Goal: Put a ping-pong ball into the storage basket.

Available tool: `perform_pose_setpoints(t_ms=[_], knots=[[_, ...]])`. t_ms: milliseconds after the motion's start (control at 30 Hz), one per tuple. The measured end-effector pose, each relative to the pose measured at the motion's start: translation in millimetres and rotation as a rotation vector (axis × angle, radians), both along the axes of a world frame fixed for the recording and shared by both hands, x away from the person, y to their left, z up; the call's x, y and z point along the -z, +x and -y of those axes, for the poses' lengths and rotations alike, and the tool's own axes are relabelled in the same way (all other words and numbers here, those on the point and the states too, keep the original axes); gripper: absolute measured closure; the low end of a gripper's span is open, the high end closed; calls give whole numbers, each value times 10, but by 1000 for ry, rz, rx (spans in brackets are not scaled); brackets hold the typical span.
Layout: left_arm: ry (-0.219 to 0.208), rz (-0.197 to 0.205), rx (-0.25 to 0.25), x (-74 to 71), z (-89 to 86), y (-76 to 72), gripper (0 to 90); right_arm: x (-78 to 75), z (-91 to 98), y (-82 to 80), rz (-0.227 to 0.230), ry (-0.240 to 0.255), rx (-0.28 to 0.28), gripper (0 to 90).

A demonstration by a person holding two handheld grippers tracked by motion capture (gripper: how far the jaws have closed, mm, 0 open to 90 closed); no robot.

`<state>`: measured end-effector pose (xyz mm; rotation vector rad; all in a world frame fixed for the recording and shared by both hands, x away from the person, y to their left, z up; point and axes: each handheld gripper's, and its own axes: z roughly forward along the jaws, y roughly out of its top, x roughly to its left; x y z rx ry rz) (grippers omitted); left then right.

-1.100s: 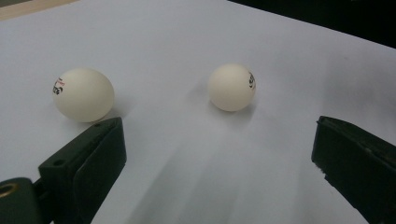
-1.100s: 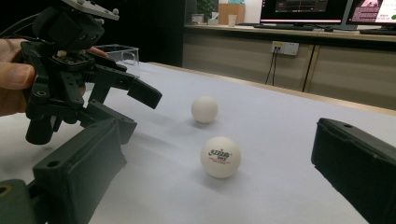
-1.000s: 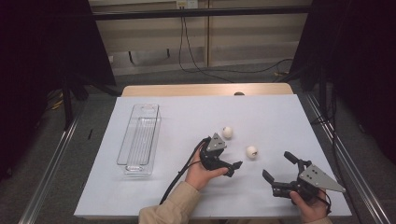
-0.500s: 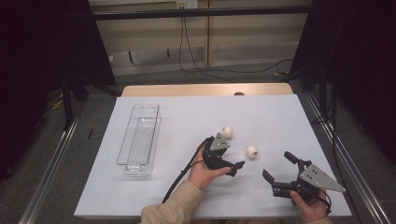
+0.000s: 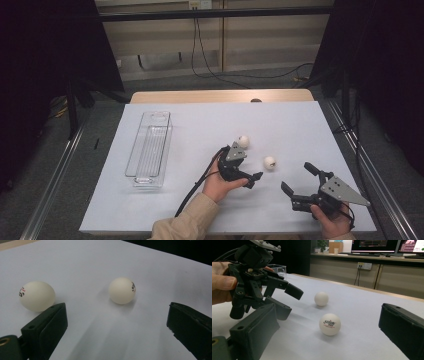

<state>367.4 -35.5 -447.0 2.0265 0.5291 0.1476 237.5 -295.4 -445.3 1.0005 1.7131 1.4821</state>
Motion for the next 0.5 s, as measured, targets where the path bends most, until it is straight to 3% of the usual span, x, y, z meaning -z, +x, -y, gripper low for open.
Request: perform_pose_setpoints(t_ms=[500], knots=[[10, -2, -4, 22, 22, 28, 32, -1, -10, 3, 1, 1, -4, 15]])
